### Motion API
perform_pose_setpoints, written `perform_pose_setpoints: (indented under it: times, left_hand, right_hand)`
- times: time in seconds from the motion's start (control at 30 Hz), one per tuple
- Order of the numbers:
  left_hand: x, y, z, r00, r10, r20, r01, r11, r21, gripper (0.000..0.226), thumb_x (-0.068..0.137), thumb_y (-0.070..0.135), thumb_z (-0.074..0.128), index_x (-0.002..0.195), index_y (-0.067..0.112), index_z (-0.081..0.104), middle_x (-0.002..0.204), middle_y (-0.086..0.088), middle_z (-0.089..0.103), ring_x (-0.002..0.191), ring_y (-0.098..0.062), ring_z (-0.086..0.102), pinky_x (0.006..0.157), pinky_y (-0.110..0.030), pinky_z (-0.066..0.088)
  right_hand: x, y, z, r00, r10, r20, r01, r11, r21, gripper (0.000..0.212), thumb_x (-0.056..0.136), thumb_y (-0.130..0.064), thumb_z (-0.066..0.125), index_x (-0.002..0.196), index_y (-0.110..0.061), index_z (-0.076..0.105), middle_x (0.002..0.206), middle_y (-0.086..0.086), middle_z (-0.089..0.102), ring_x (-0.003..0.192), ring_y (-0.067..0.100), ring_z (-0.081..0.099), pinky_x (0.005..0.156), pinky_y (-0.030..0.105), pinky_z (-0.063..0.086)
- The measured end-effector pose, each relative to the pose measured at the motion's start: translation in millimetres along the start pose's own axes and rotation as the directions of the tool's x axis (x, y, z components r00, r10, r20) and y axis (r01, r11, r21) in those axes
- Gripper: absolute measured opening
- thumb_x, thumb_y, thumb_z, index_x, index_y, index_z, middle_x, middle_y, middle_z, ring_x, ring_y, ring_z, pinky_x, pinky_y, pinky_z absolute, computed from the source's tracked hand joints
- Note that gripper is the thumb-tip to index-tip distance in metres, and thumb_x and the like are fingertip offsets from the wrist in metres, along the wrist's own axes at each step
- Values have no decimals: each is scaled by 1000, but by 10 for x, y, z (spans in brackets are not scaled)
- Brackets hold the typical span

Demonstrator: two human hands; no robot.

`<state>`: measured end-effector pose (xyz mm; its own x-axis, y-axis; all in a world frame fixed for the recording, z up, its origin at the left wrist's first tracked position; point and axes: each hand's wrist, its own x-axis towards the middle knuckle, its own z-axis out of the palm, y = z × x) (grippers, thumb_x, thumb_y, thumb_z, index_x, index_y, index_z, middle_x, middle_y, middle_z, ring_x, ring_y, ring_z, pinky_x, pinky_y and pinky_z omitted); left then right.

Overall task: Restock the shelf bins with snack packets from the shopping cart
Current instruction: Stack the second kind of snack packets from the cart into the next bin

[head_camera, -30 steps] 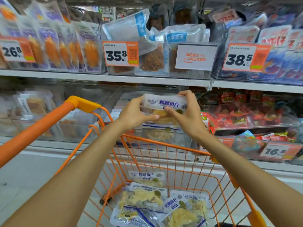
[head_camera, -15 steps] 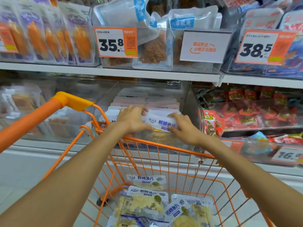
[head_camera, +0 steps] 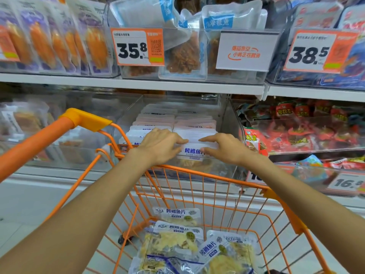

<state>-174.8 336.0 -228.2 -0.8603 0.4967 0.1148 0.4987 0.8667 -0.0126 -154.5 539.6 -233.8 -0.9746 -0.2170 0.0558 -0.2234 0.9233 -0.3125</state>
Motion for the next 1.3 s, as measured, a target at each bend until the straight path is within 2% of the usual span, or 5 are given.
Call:
perform_pose_setpoints:
  times: [0.3,0.7,0.97,1.13,1.3]
  left_hand:
    - [-207,169,72,994,-8,111,-4,994,109,53,104,35,17,153,15,14,160,0,17,146,-14,16,121,-36,5]
    - [-882,412,-267,965,-216,-151,155,929,-336,26,98,25,43,111,33,64,102,5,69,97,-17,61,70,-30,44]
    - [-1220,676,515,801,-120,586,113,992,48,16,97,17,41,104,18,55,74,1,42,59,-15,38,61,-31,37]
    - [-1140,524,833,608,-155,779,139,986,87,60,99,44,44,147,12,29,144,-10,42,114,-27,52,94,-35,44]
    - [-1123,487,1136,566,-193,802,404,912,-65,65,103,45,23,150,1,19,158,-16,16,142,-32,26,114,-40,26]
  right_hand:
    - [-94,-59,230,985,36,167,-24,997,-75,55,104,-40,20,153,-25,2,159,-5,10,145,22,10,117,43,15]
    - [-929,-238,-87,922,-179,-344,280,920,274,21,94,-13,57,111,-24,63,105,-10,61,93,6,57,80,24,47]
    - [-1292,-277,637,734,-46,677,103,994,-45,36,97,-25,52,133,-20,51,127,-1,55,113,20,54,88,30,43]
    - [-1331,-91,1024,553,162,817,104,960,-261,90,86,-48,64,154,-24,8,161,-3,8,147,23,15,117,48,22]
    - [-1349,-35,1092,549,99,830,-8,994,-113,58,102,-40,36,152,-20,14,160,2,5,144,23,21,113,41,25]
